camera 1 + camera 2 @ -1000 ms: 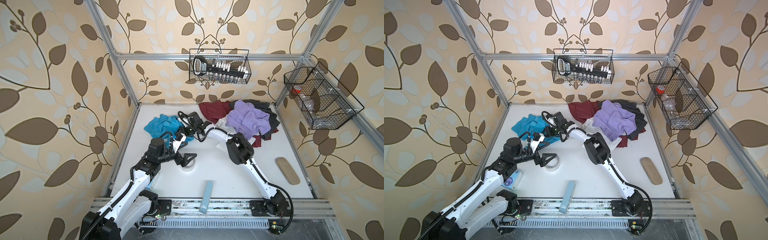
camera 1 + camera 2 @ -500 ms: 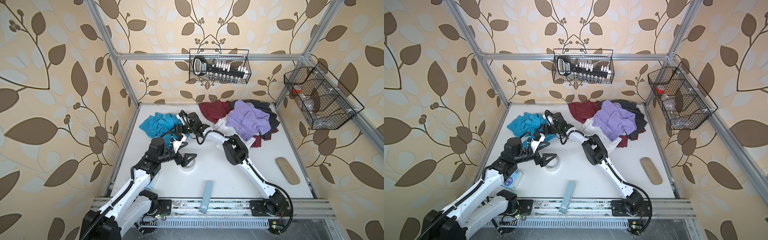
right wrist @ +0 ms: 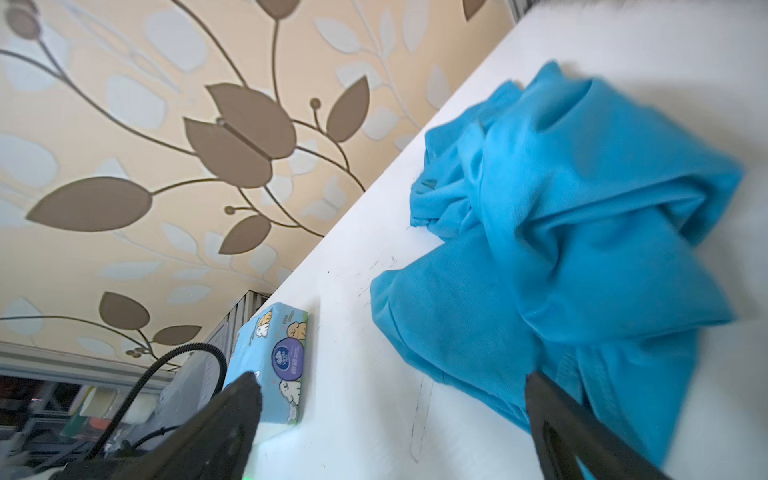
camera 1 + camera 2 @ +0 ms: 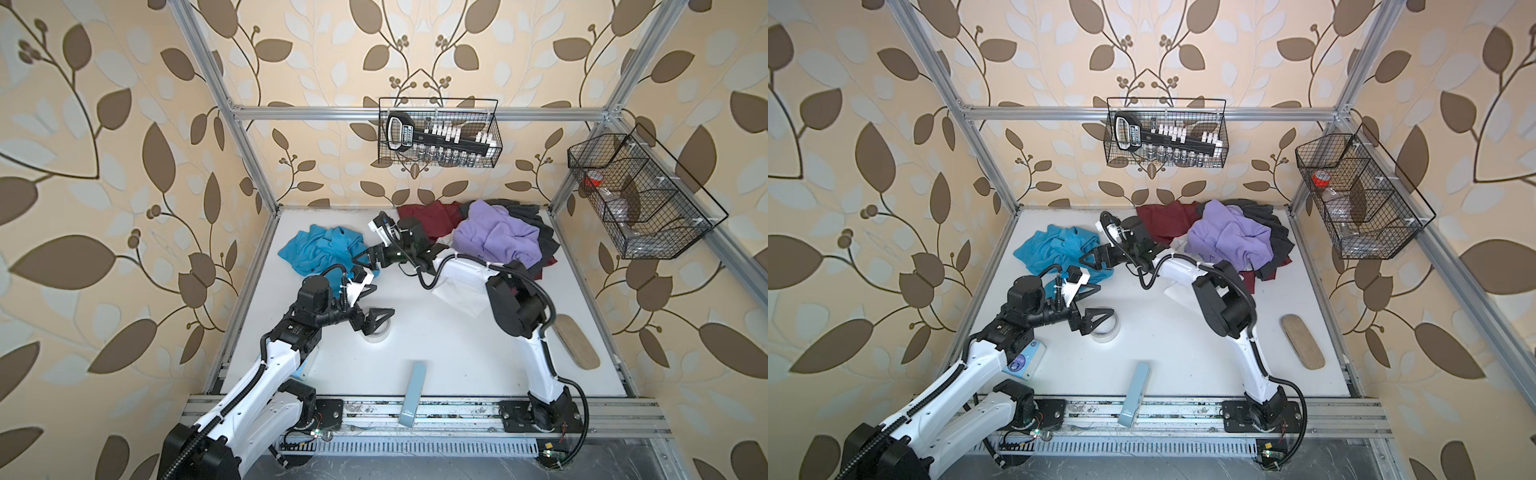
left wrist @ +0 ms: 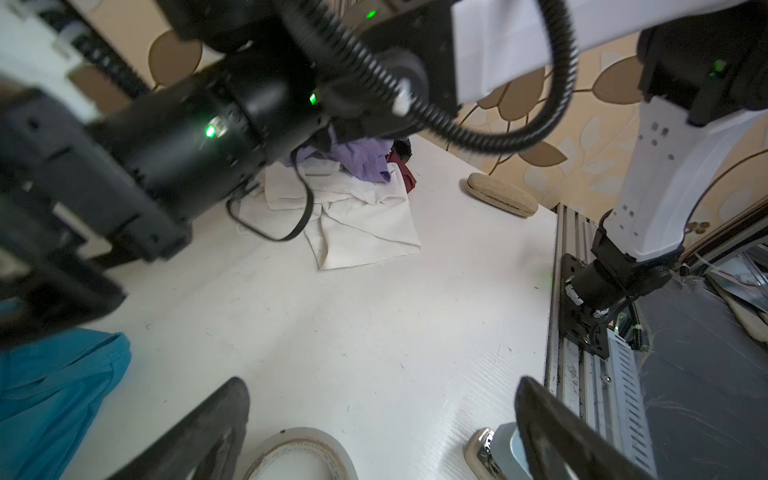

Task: Pick out a specific cloth from the pile
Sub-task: 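Release the turquoise shirt and draw the right gripper back toward the pile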

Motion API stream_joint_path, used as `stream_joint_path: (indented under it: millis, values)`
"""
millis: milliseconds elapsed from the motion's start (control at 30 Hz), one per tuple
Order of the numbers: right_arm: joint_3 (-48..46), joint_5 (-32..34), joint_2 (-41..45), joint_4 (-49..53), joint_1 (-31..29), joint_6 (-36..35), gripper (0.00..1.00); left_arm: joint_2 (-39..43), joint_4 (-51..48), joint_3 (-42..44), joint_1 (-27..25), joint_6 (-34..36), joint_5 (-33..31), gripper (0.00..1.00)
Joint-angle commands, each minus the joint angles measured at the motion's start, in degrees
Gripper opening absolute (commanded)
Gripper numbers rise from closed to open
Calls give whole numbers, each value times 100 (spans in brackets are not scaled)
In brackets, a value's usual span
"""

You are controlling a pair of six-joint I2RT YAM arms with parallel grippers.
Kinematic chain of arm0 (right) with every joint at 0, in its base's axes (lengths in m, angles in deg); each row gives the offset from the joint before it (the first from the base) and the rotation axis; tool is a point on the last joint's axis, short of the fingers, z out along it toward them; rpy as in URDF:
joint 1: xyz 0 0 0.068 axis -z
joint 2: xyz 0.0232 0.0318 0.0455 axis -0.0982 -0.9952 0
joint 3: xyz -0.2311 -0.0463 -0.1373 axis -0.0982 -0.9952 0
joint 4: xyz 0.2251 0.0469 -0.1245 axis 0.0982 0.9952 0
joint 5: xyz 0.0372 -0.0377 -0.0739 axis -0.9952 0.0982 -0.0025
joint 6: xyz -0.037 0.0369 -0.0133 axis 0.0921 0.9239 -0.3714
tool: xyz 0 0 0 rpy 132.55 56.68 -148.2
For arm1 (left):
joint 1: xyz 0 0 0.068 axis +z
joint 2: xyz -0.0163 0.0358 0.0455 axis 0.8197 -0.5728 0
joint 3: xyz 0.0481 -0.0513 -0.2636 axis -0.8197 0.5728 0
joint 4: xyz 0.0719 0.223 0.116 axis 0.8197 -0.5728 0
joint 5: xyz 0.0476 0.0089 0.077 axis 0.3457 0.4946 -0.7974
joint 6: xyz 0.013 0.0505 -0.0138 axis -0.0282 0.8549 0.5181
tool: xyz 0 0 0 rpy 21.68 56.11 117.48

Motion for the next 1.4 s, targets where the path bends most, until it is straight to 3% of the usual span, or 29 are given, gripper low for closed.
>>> stream_joint_path:
  millis: [0, 233, 333, 500, 633, 667, 733, 1000, 1133, 1367]
  values:
    - [-755, 677, 789, 433, 200, -447, 100, 104, 73, -178, -78, 80, 223, 99]
    - [-2706, 2416, 3068, 1419, 455, -972, 100, 118, 37, -169, -121, 70, 74, 99]
    - [-3736, 3390, 4328, 1400, 675, -933, 99, 159, -15, -203, -197, -3, -476, 99]
    - [-5216, 4850, 6434, 1053, 1429, -1019, 100, 228, -200, -244, -436, -139, -2442, 99]
    - [-5949, 5032, 7234, 770, 2367, -1118, 100, -21, -51, -154, -439, -309, -4749, 99]
    - [-6150, 5107, 7324, 611, 2554, -1086, 100, -187, -55, -169, -418, -325, -5305, 99]
    - [-6478, 5164, 7353, 192, 2790, -1028, 100, -501, 13, -169, -286, -379, -5780, 99]
    - [-7314, 5416, 6397, -1550, 3378, -1276, 99, -1113, 1495, 523, 804, -939, -5984, 99]
    - [-7835, 5488, 5978, -2937, 3413, -1459, 99, -1575, 1967, 686, 942, -916, -6241, 99]
    - [-8182, 5636, 4638, -4918, 3475, -1518, 99, -2310, 2858, 792, 1280, -1011, -5922, 99]
